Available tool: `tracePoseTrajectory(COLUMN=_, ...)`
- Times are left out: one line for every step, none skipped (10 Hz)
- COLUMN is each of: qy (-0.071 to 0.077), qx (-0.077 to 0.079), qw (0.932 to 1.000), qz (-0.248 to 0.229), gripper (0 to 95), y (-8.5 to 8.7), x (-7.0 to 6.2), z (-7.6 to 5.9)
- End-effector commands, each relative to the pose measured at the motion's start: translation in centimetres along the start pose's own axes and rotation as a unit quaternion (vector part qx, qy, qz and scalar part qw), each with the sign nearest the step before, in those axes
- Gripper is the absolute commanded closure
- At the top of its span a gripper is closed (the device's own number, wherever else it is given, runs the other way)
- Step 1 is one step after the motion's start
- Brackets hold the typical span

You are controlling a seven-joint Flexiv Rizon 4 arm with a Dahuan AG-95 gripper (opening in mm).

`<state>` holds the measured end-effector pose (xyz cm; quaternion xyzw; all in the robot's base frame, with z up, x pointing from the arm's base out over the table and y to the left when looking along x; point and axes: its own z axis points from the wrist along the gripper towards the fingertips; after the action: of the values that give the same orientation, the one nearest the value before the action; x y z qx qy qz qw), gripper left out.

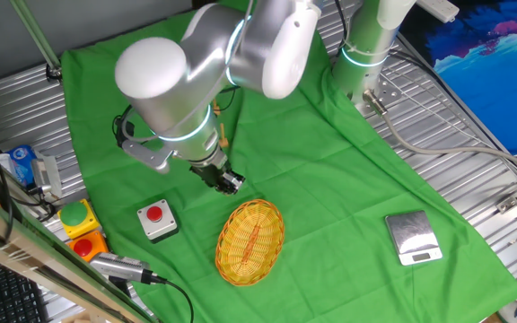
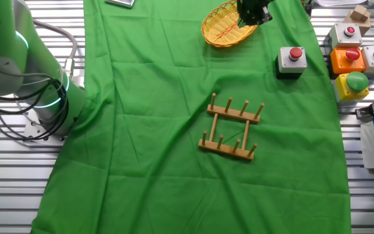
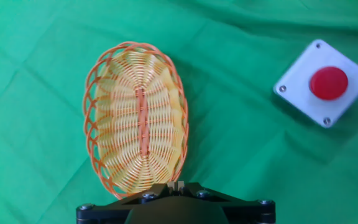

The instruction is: Take the dish off the dish rack

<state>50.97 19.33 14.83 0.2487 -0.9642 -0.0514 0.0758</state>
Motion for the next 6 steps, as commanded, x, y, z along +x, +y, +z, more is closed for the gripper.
tracePoseTrajectory(qy=-0.001, qx=-0.006, qw=0.9998, qz=-0.019, gripper=95.0, y=-2.4, x=0.7, z=-0.3)
tracePoseTrajectory(qy=0.001, qx=-0.007, qw=0.9997, qz=-0.025, gripper=95.0, y=-3.7, x=1.2, z=-0.5)
tracePoseTrajectory(qy=-0.002, qx=-0.010, qw=0.9993, qz=-0.035, gripper=95.0, y=-5.7, x=2.5, z=-0.6)
tracePoseTrajectory(qy=-0.003, qx=-0.013, qw=0.9990, qz=-0.043, gripper=95.0, y=-7.0, x=3.1, z=-0.7)
tracePoseTrajectory(qy=-0.002, qx=-0.015, qw=0.9987, qz=-0.049, gripper=95.0, y=-7.9, x=3.7, z=-0.8)
tracePoseTrajectory(qy=0.004, qx=-0.011, qw=0.9987, qz=-0.050, gripper=95.0, y=-8.6, x=4.5, z=-1.2)
